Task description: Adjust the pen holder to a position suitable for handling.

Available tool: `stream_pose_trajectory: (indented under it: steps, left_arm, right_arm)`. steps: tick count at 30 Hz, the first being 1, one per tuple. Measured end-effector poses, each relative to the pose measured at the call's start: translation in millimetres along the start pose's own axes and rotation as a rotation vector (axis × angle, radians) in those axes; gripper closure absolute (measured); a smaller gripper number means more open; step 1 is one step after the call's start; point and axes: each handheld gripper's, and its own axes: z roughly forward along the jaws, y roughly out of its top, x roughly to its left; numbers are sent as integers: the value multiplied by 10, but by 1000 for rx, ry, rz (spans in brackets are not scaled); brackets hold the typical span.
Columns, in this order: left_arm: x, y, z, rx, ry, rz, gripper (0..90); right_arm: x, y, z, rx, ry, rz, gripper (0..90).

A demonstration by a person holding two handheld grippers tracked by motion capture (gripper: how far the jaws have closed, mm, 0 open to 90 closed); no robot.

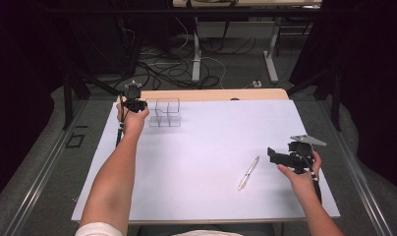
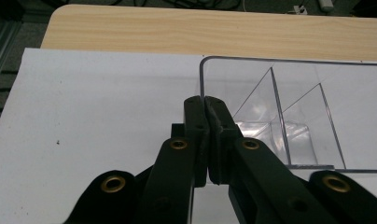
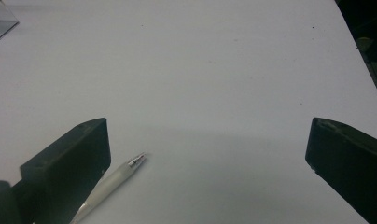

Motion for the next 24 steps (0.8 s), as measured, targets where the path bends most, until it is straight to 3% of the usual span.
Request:
stream_pose_trajectory:
  steps: [9, 16, 21, 24]
  left_arm:
    - [-9, -28, -99, 36, 5, -42, 892]
    - [-79, -65, -256, 34, -4, -40, 891]
    - [-156, -151, -385, 30, -14, -14, 892]
    - [-139, -264, -456, 45, -35, -42, 892]
  right_arm:
    - [23, 2, -5, 0, -1, 3, 0]
    - [26, 4, -13, -3, 2, 7, 0]
    - [14, 5, -21, -8, 4, 2, 0]
    - [28, 5, -23, -6, 4, 10, 0]
